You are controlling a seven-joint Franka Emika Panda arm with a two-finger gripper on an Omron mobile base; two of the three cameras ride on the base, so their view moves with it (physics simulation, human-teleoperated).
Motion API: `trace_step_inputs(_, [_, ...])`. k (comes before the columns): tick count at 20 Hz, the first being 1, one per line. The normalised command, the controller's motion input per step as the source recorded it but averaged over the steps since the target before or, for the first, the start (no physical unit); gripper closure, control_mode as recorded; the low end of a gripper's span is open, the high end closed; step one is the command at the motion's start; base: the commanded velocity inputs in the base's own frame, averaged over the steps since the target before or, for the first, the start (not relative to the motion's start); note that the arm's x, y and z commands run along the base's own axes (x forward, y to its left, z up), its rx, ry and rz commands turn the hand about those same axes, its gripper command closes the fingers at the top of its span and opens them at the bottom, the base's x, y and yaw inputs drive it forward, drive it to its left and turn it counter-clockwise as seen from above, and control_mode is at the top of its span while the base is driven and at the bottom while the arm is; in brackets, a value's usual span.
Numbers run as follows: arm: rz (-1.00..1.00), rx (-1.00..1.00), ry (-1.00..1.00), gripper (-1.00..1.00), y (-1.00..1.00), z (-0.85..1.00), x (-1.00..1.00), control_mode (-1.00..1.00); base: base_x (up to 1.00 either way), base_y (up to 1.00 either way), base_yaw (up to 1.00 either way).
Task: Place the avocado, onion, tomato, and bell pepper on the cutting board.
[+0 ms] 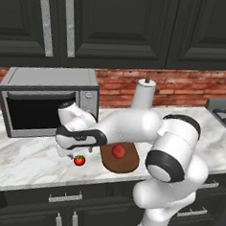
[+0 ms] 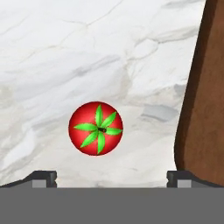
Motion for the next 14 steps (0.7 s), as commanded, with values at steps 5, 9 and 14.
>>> trace_step_inputs(5, [0.07,0.0,-0.01,-1.0,0.1,-0.2,0.29,-1.0,0.0,0.0,0.0])
trace_step_inputs(9, [0.04,0.0,0.0,-1.0,0.1,-0.18,0.07,-1.0,0.0,0.0,0.0])
trace_step_inputs(14, [0.0,0.0,-0.03,-1.0,0.0,-0.08,-0.05,-1.0,0.0,0.0,0.0])
